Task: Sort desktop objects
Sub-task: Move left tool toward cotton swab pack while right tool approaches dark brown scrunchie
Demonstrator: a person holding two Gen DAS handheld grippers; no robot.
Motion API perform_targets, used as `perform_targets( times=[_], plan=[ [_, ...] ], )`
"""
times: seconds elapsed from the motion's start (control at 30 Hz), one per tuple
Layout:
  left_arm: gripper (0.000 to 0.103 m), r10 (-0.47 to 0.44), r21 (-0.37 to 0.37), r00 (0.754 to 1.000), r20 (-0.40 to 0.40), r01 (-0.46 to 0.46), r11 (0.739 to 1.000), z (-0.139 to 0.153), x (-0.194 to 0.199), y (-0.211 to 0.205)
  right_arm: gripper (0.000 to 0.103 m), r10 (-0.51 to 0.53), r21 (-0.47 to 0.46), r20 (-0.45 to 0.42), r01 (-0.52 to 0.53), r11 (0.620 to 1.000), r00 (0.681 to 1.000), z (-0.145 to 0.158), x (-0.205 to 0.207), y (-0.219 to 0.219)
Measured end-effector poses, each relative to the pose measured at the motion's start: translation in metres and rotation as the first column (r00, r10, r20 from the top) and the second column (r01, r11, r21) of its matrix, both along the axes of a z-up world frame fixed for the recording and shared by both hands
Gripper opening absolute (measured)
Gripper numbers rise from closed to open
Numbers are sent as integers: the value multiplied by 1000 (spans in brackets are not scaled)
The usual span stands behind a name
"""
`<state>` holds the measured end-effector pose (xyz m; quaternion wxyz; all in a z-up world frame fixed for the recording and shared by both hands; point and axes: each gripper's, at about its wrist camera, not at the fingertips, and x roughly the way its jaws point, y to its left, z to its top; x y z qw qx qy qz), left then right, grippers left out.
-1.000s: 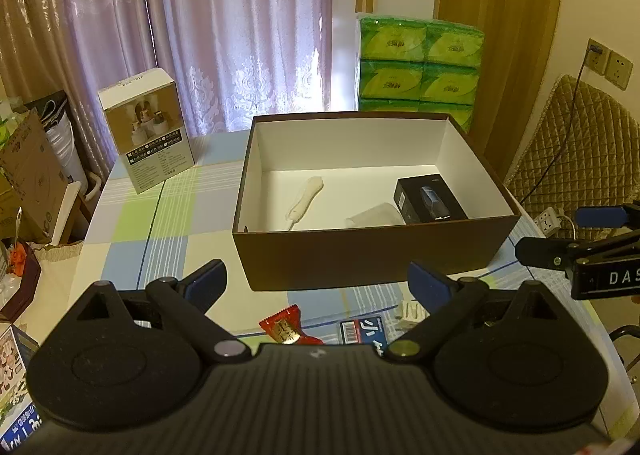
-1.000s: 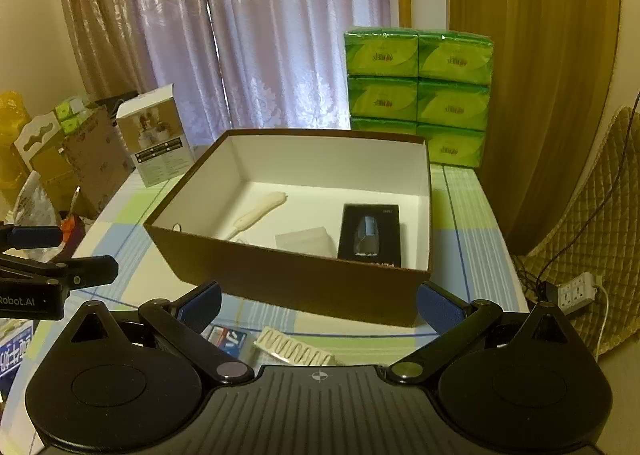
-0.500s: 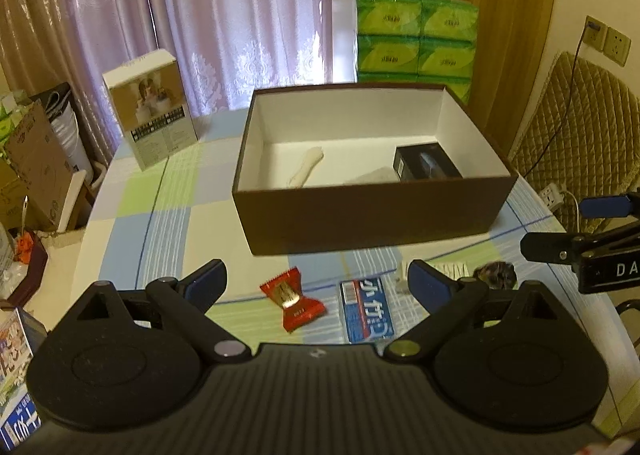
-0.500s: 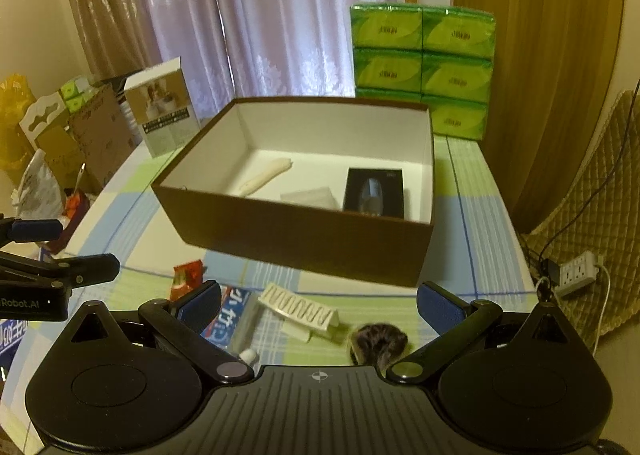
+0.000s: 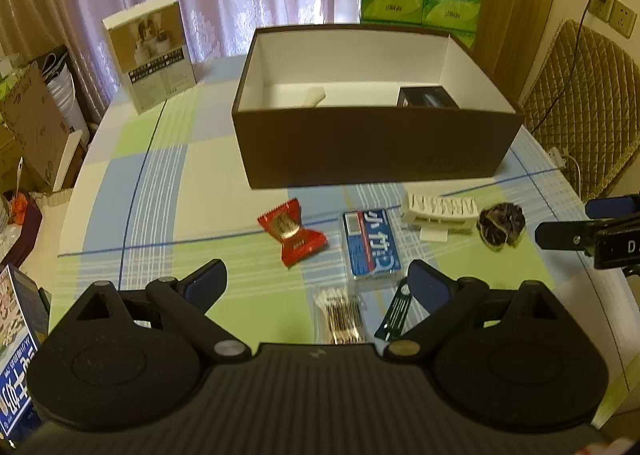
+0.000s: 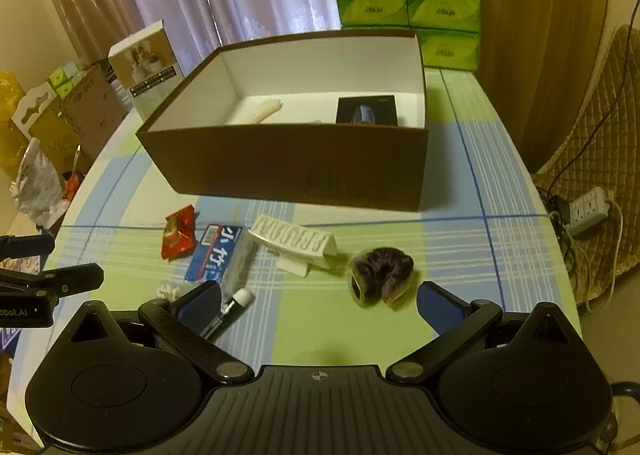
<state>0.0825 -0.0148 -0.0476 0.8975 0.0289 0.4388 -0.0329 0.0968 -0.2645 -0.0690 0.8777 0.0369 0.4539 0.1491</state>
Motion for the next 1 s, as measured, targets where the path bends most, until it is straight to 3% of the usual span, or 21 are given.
perform_targets(
  times=[0.33,0.53,1.0],
  plan=[
    [95,-4,1,999,-50,4,1000,-20,-7,-1,101,36,35,6,-36,999,999,-11,-10,-3],
    [95,-1,5,997,-80,2,1000,-35,-9,0,101,75,-48,25,-74,996,997,-27,-17,1],
    [95,-2,19,990,-140,5,1000,-64,-4,-4,101,47,-76,-32,-49,996,998,-55,-12,-5]
  ],
)
